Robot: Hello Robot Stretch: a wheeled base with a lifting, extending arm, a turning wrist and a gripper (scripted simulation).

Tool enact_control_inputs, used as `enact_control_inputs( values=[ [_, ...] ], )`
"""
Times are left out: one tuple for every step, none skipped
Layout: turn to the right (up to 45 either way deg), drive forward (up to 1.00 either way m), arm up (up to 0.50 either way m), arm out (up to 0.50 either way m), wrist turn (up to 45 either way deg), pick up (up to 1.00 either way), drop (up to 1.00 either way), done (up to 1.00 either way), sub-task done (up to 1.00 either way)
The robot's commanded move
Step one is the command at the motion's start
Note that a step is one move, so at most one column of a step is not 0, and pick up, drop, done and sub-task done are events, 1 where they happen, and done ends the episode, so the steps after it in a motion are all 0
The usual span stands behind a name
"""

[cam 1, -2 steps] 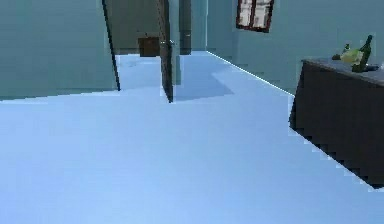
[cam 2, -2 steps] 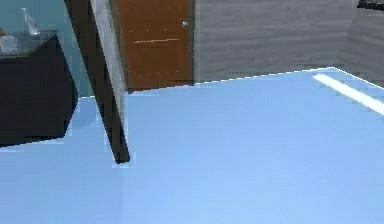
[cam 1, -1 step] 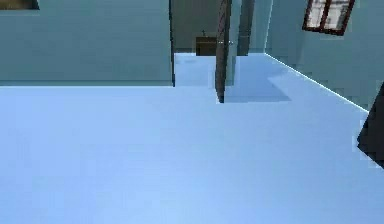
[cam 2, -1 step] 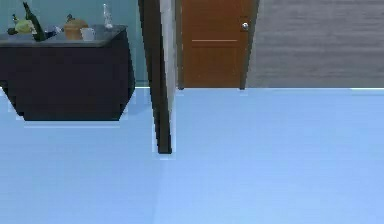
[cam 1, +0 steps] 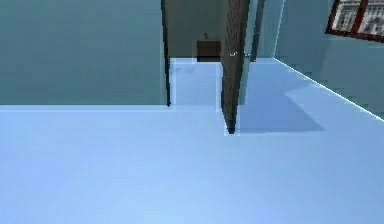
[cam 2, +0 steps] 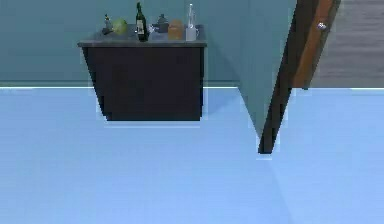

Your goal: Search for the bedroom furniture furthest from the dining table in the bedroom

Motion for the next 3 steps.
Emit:
enact_control_inputs(
  values=[
    [0.0,1.0,0.0,0.0,0.0,0.0,0.0,0.0,0.0],
    [0.0,1.0,0.0,0.0,0.0,0.0,0.0,0.0,0.0],
    [0.0,1.0,0.0,0.0,0.0,0.0,0.0,0.0,0.0]
  ],
)
